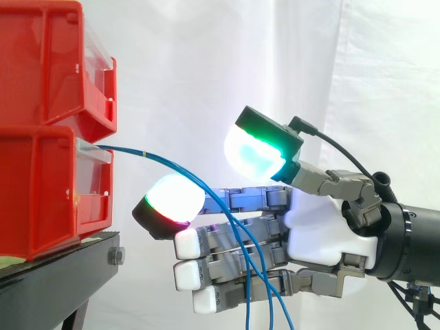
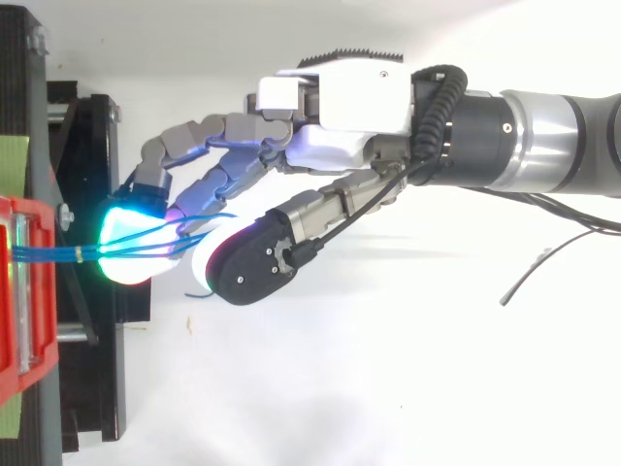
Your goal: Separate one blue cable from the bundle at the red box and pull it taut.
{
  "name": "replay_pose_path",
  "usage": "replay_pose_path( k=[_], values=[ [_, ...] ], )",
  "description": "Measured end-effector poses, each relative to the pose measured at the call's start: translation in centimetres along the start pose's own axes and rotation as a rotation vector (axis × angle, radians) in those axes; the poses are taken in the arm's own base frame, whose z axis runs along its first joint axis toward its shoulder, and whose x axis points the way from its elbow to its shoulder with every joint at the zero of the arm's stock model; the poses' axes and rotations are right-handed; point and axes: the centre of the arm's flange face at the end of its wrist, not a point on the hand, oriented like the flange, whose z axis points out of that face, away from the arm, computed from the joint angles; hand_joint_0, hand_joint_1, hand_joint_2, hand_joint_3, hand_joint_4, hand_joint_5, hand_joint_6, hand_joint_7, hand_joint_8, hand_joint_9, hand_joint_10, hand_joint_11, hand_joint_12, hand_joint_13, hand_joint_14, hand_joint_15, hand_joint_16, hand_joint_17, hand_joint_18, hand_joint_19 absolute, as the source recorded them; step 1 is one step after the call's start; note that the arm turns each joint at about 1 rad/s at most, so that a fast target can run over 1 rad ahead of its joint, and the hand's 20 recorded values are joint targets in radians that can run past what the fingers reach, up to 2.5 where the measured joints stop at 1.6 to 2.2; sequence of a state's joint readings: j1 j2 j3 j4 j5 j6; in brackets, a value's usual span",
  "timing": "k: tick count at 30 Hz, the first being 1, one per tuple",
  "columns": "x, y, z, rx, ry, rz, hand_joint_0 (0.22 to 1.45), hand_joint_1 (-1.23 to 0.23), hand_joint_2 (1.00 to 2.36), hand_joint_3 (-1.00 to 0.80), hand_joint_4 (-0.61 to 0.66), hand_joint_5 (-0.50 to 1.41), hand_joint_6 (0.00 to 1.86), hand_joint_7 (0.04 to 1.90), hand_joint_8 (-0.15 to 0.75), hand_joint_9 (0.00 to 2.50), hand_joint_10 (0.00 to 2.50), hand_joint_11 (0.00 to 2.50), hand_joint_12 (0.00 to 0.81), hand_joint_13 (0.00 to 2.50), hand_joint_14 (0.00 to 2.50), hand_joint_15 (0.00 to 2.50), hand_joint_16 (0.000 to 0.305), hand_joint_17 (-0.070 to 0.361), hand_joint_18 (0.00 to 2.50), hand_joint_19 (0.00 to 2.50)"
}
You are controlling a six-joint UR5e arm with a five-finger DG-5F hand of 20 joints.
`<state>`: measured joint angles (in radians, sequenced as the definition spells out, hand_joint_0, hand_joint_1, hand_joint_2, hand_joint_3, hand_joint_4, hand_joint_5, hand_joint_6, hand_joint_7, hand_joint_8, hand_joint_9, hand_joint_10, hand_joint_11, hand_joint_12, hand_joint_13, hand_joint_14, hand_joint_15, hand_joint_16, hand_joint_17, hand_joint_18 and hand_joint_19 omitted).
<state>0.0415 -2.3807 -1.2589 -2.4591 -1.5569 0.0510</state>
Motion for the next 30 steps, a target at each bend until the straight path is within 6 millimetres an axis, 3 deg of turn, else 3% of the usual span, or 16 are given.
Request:
replay_pose_path(
  k=[8, 17, 30],
  values=[
    [0.01, 0.35, 0.34, -0.010, 0.000, -0.014, 0.61, -0.63, 1.01, -0.37, 0.24, -0.16, 0.50, 1.04, 0.297, 0.68, 0.01, 0.46, 0.353, 0.67, 0.02, 0.41, 0.047, 0.106, 0.52, 0.57],
    [-0.06, -0.30, 0.38, -0.010, 0.000, -0.021, 0.61, -0.62, 1.01, -0.38, 0.17, -0.14, 0.51, 1.23, 0.309, 0.73, 0.01, 0.54, 0.360, 0.71, 0.01, 0.41, 0.047, 0.107, 0.58, 0.55],
    [-0.06, 0.07, 0.71, -0.022, 0.000, -0.021, 0.59, -0.60, 1.01, -0.41, 0.17, -0.15, 0.62, 1.12, 0.318, 0.78, 0.01, 0.57, 0.365, 0.77, 0.02, 0.44, 0.048, 0.108, 0.65, 0.58]
  ],
)
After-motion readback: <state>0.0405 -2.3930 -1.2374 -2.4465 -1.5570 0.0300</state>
